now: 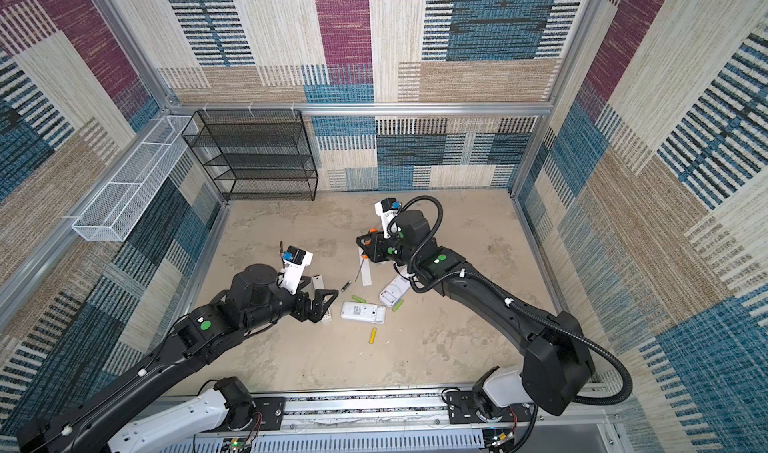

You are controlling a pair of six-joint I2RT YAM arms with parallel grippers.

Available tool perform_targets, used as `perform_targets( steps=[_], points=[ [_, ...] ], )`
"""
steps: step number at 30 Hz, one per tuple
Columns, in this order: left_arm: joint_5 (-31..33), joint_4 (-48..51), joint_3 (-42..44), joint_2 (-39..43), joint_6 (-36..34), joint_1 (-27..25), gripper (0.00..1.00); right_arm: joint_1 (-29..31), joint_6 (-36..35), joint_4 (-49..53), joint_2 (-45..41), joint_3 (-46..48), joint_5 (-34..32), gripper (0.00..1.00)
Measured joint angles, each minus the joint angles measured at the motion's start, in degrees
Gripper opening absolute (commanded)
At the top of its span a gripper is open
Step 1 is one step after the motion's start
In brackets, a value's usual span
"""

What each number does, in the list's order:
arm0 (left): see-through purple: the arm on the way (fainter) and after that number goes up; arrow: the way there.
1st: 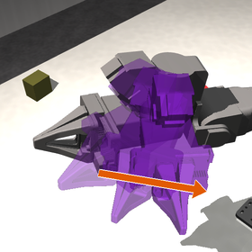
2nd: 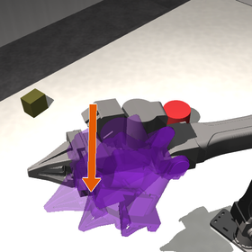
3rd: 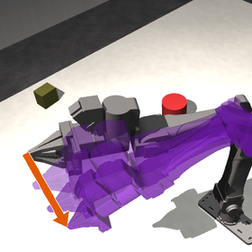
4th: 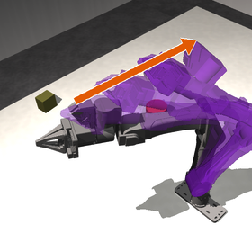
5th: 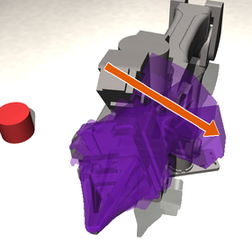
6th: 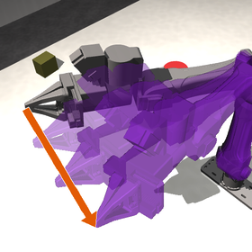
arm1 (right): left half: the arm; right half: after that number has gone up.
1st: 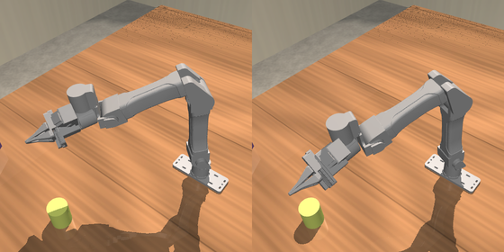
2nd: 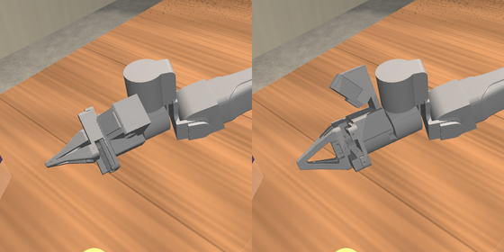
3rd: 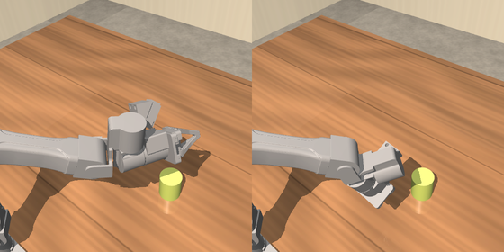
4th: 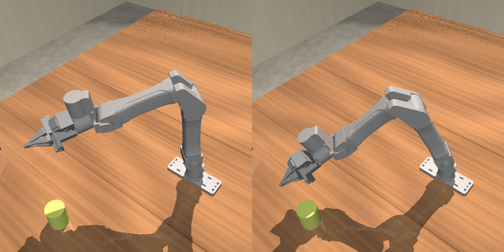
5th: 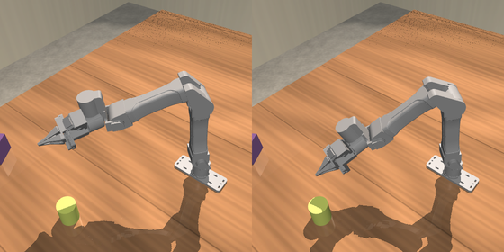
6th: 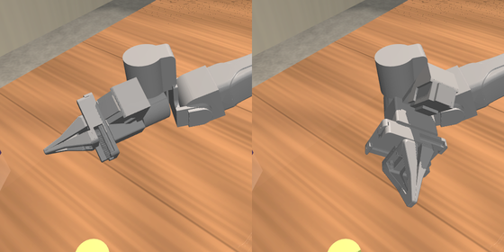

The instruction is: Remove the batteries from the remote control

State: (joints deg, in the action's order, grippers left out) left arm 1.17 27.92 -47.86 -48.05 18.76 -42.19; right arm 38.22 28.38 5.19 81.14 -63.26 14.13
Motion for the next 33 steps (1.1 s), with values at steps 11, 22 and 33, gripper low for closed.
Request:
perform_targets(
  steps=[11,22,33],
  points=[
    [-5.66,5.33,13.86,2.51,17.62,16.35,0.74,14.29,-0.81,-13.18,7.43,5.62,-19.98,0.0],
    [-22.75,-13.55,22.14,-10.49,29.66,24.26,0.43,19.15,-4.85,-23.58,14.47,6.43,-26.73,0.0],
    [-25.53,-24.24,23.58,-19.5,33.31,25.55,0.28,19.61,-10.82,-26.84,20.09,3.89,-25.99,0.0]
  ],
)
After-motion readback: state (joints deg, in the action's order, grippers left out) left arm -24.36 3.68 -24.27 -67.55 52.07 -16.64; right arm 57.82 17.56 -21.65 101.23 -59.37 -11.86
